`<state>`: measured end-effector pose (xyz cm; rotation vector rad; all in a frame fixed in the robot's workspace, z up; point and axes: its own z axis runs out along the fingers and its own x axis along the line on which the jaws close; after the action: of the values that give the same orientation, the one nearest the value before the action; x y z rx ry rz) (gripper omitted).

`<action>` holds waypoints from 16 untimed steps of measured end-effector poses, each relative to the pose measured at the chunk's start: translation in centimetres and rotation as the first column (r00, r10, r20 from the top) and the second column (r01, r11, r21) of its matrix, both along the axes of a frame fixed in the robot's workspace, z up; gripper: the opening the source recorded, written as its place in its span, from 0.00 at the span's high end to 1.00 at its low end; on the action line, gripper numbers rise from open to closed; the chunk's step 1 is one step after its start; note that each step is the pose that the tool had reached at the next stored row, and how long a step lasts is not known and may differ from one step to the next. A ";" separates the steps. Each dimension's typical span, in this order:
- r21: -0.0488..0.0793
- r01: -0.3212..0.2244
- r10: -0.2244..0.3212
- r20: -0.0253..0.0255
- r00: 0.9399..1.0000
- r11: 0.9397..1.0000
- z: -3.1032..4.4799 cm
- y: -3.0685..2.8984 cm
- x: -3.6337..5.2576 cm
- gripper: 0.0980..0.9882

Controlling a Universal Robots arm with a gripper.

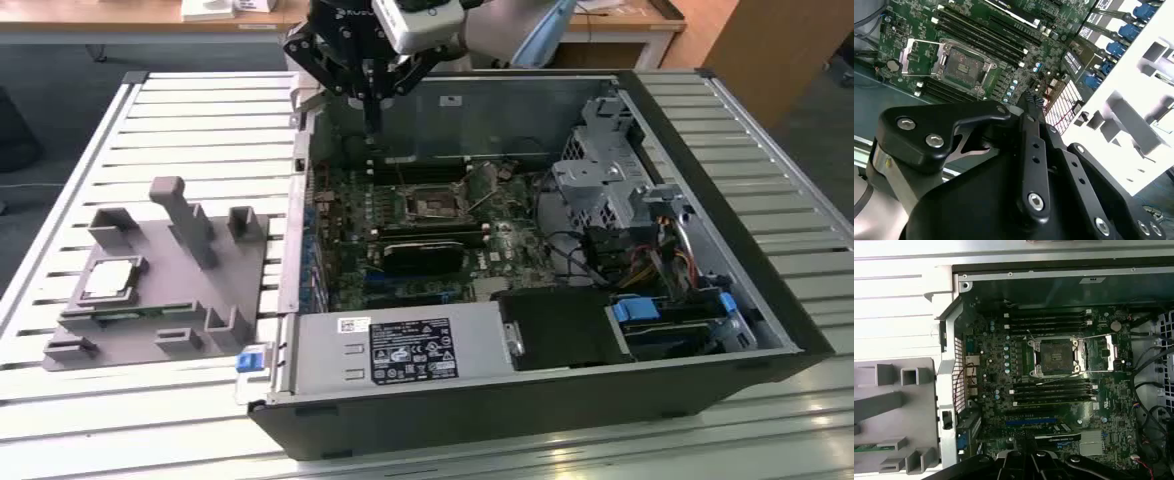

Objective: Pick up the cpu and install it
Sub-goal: 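Reach for the cpu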

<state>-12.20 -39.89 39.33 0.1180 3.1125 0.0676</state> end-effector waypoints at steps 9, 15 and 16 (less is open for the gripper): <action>0.000 0.000 0.000 0.000 1.000 1.000 -0.01 0.00 -0.58 0.99; 0.000 0.000 0.000 0.000 1.000 1.000 -0.07 0.00 -1.55 0.99; 0.000 0.000 0.000 0.000 1.000 1.000 -0.07 0.00 -1.71 0.99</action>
<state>-13.91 -39.89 39.26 0.1180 3.1125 0.0676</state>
